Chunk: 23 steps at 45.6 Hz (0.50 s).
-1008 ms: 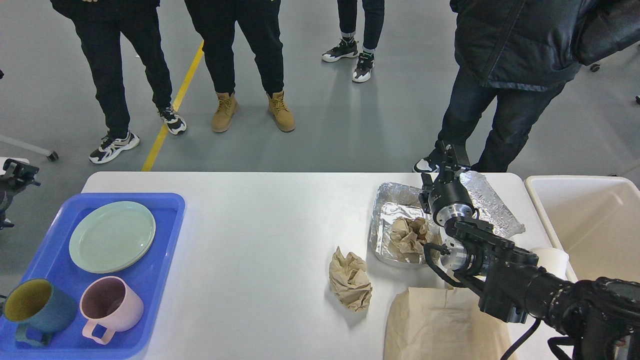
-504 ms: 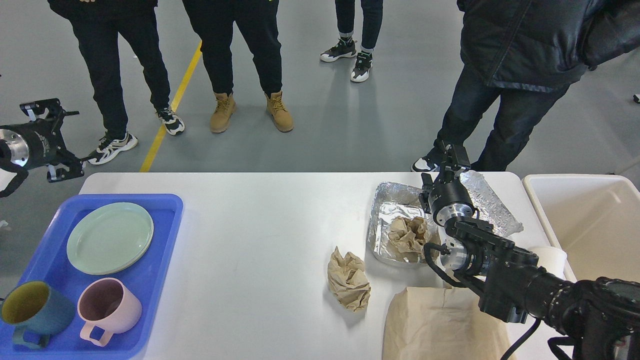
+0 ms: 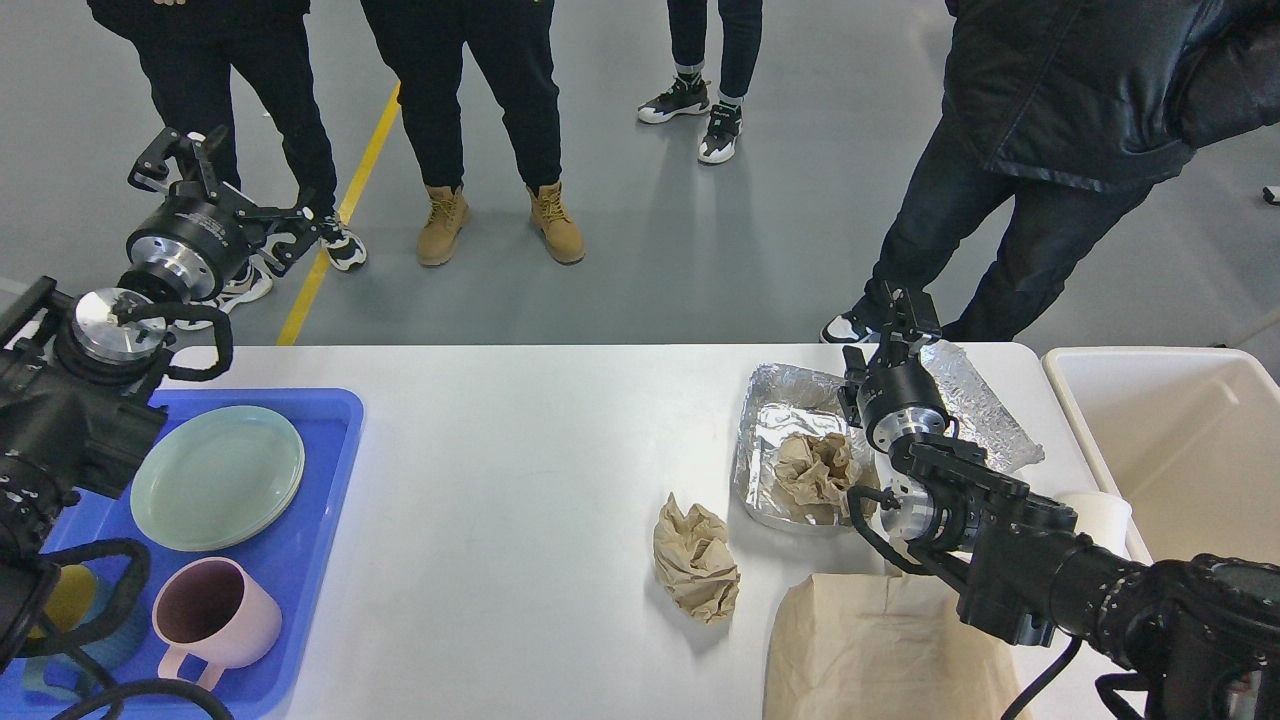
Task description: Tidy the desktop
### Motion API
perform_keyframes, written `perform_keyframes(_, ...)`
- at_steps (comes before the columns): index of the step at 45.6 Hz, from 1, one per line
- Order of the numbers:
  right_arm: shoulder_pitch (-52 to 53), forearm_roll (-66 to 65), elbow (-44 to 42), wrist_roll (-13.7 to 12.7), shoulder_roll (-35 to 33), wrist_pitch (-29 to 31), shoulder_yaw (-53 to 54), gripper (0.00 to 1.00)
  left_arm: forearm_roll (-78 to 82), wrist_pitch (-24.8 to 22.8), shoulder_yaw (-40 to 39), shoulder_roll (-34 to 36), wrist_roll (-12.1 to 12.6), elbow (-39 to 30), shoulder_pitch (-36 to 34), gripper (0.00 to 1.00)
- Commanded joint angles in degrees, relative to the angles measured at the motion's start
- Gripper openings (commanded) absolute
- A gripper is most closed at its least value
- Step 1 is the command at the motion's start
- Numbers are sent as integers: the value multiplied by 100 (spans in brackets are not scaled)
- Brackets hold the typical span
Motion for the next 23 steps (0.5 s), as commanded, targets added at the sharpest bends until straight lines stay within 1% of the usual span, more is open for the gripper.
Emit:
perform_keyframes(1, 0, 0, 0, 0, 0, 0, 0, 100, 1, -18, -2, -190, -304, -13, 63, 96)
perform_keyframes(15, 0, 0, 0, 0, 0, 0, 0, 100, 36, -1, 121, -137, -295, -13, 1, 96)
perform_keyframes(23, 0, 0, 0, 0, 0, 0, 0, 100, 54, -88, 130, -102, -365, -22, -8, 96)
